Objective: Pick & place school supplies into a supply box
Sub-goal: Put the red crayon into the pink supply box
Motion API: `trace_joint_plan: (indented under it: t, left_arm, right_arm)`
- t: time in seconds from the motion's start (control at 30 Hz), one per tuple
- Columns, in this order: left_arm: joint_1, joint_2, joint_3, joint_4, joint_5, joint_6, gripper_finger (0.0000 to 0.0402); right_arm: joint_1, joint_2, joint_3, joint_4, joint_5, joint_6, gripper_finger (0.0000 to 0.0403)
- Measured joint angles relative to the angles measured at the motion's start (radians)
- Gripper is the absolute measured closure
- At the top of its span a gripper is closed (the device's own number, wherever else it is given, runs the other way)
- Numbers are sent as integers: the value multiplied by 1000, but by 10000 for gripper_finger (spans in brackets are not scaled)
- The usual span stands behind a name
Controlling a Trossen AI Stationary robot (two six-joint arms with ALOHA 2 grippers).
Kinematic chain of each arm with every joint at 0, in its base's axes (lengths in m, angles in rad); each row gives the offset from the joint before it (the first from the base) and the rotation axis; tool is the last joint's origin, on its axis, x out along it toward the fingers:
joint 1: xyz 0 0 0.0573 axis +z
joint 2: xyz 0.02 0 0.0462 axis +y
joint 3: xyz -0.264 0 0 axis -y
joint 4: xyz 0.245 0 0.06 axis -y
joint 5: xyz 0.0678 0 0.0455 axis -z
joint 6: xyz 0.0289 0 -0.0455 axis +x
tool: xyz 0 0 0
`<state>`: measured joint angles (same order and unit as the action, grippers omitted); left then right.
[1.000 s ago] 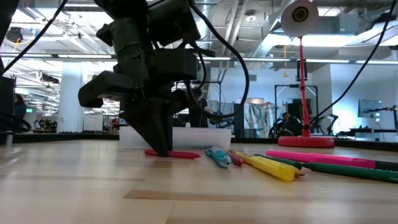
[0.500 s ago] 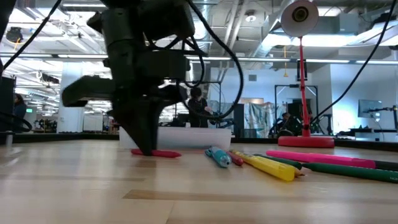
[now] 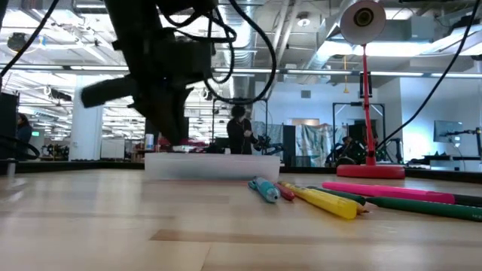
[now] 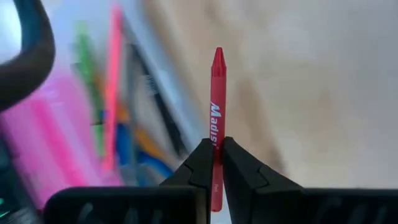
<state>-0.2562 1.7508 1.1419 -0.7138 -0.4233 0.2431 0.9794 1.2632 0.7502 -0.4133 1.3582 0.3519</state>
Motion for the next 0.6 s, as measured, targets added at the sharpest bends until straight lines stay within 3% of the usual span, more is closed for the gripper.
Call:
trace_joint_plan:
  t: [0.2, 0.6]
  left_arm:
    - [45, 0, 0, 1, -112, -1, 390]
    - [246, -1, -26, 33, -99, 33, 371]
  right_arm:
    - [0, 0, 0, 0, 0, 0, 317]
    - [0, 0, 0, 0, 0, 0, 317]
